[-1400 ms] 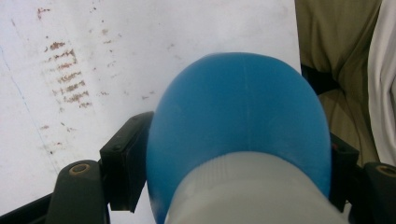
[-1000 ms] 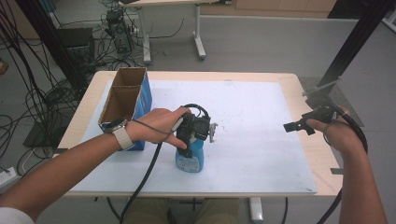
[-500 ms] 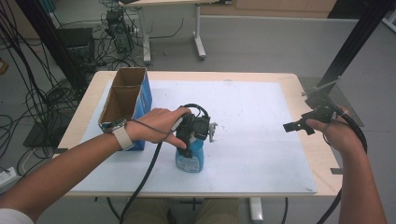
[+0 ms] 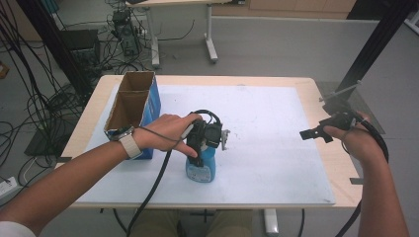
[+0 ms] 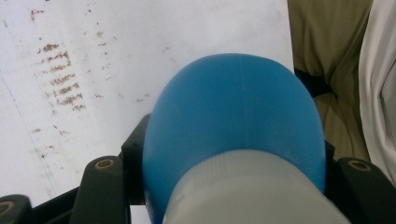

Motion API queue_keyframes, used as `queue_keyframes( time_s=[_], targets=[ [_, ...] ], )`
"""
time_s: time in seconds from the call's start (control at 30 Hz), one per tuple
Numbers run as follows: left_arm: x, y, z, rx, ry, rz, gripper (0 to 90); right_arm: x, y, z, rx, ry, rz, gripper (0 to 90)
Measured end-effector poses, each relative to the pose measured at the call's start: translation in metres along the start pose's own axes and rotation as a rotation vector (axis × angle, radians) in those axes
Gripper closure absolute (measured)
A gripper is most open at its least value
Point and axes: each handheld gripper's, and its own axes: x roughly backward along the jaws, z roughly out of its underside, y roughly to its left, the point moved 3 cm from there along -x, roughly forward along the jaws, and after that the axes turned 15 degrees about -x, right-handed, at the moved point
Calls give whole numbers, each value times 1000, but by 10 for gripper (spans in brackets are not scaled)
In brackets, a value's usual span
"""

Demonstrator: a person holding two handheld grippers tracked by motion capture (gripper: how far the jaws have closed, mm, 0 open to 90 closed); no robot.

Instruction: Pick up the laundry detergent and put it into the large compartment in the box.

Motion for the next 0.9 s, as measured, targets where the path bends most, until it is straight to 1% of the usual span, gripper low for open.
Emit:
queue_keyframes(
  time_s=[0.37,0.4,0.9],
  targets=[
    [0,0,1,1,-3,0,391,-1,1,-2,7,0,-1,83],
    [0,0,1,6,-5,2,391,-1,1,-2,7,2,0,83],
    [0,-1,2,3,-11,-2,390,-2,2,-4,6,1,0,83]
  ],
)
